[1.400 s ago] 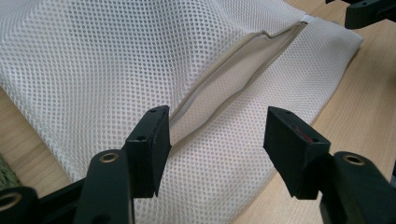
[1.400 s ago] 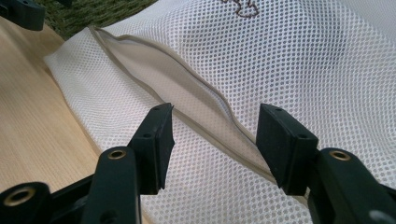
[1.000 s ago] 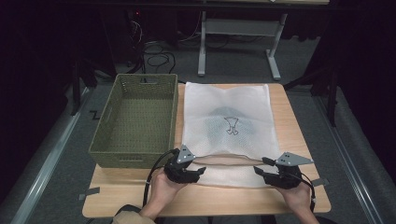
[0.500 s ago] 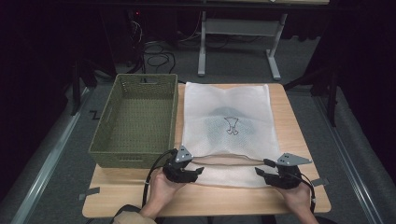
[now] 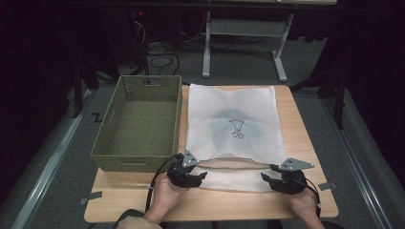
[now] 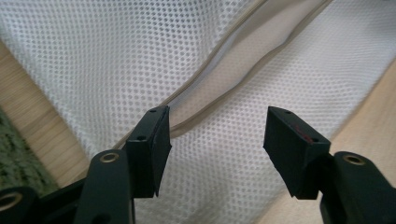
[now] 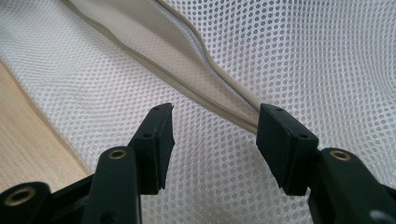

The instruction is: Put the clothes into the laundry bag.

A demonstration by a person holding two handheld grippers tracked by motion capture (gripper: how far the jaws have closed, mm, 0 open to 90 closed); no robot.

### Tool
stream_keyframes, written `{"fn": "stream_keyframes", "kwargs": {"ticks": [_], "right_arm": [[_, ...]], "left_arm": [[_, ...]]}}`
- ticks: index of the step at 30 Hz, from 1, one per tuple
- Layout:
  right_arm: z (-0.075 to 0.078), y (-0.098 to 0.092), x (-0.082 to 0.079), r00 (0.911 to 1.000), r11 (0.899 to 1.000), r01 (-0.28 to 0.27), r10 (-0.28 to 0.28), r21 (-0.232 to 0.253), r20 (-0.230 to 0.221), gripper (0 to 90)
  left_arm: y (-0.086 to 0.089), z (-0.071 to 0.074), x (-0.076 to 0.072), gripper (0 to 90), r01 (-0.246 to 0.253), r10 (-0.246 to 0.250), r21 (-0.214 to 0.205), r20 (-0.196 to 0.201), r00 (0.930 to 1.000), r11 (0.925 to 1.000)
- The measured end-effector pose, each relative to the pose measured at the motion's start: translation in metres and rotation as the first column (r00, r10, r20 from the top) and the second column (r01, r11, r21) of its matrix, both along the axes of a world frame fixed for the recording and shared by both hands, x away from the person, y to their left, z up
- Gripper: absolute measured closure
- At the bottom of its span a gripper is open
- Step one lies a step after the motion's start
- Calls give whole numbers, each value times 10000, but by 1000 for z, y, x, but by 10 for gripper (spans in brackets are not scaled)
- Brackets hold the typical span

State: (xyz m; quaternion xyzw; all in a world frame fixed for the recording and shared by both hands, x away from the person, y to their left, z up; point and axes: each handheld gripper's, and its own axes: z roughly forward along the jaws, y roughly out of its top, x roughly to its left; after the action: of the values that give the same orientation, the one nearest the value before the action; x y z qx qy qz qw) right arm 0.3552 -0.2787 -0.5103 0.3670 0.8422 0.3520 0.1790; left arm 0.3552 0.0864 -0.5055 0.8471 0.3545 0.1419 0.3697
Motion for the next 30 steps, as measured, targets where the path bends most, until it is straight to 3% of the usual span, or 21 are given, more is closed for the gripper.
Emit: {"fn": "stream_keyframes", "kwargs": {"ticks": [2,25,30], "right_arm": [[-1,0,1,10000,10000,16,-16,-60,-24,472],[-6,-5,4,9993,9995,277,-274,119,-235,467],[-6,-5,4,9996,9998,199,-197,86,-211,467]], "left_arm": [[0,-2,1,414,-118,118,127,-31,9999,9998],[4,-7,7,412,-332,331,-10,-525,9981,9994],[6,-5,7,413,-389,378,-181,-570,9977,9991]]}}
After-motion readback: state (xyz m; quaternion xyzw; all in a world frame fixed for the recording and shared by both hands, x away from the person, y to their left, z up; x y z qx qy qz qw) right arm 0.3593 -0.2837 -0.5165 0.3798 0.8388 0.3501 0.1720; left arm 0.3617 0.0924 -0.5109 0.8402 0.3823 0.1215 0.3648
